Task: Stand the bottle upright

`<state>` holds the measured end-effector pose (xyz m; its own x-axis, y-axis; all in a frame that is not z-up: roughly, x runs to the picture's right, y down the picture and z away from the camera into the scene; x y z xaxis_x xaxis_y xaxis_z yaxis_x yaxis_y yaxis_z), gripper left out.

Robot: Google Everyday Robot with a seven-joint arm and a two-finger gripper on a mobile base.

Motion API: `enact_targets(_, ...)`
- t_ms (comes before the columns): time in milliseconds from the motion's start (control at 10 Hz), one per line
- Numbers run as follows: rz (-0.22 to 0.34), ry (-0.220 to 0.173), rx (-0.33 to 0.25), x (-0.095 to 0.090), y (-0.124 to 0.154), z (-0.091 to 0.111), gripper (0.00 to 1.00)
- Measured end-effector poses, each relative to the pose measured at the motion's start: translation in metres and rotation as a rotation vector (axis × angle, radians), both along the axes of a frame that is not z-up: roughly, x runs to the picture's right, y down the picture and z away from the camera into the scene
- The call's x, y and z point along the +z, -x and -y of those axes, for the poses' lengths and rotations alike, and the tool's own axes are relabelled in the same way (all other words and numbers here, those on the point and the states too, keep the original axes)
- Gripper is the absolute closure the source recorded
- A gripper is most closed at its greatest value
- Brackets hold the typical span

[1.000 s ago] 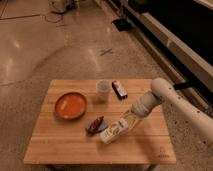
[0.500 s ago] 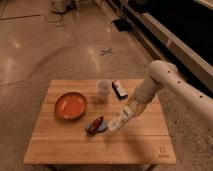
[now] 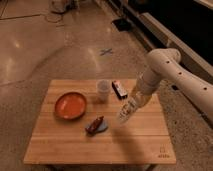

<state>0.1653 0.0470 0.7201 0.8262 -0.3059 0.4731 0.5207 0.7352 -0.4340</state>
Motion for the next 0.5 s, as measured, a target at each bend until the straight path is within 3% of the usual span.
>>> enact_targets(500, -0.143, -0.138, -0.11, -0.005, -0.023, 0.001, 1.0)
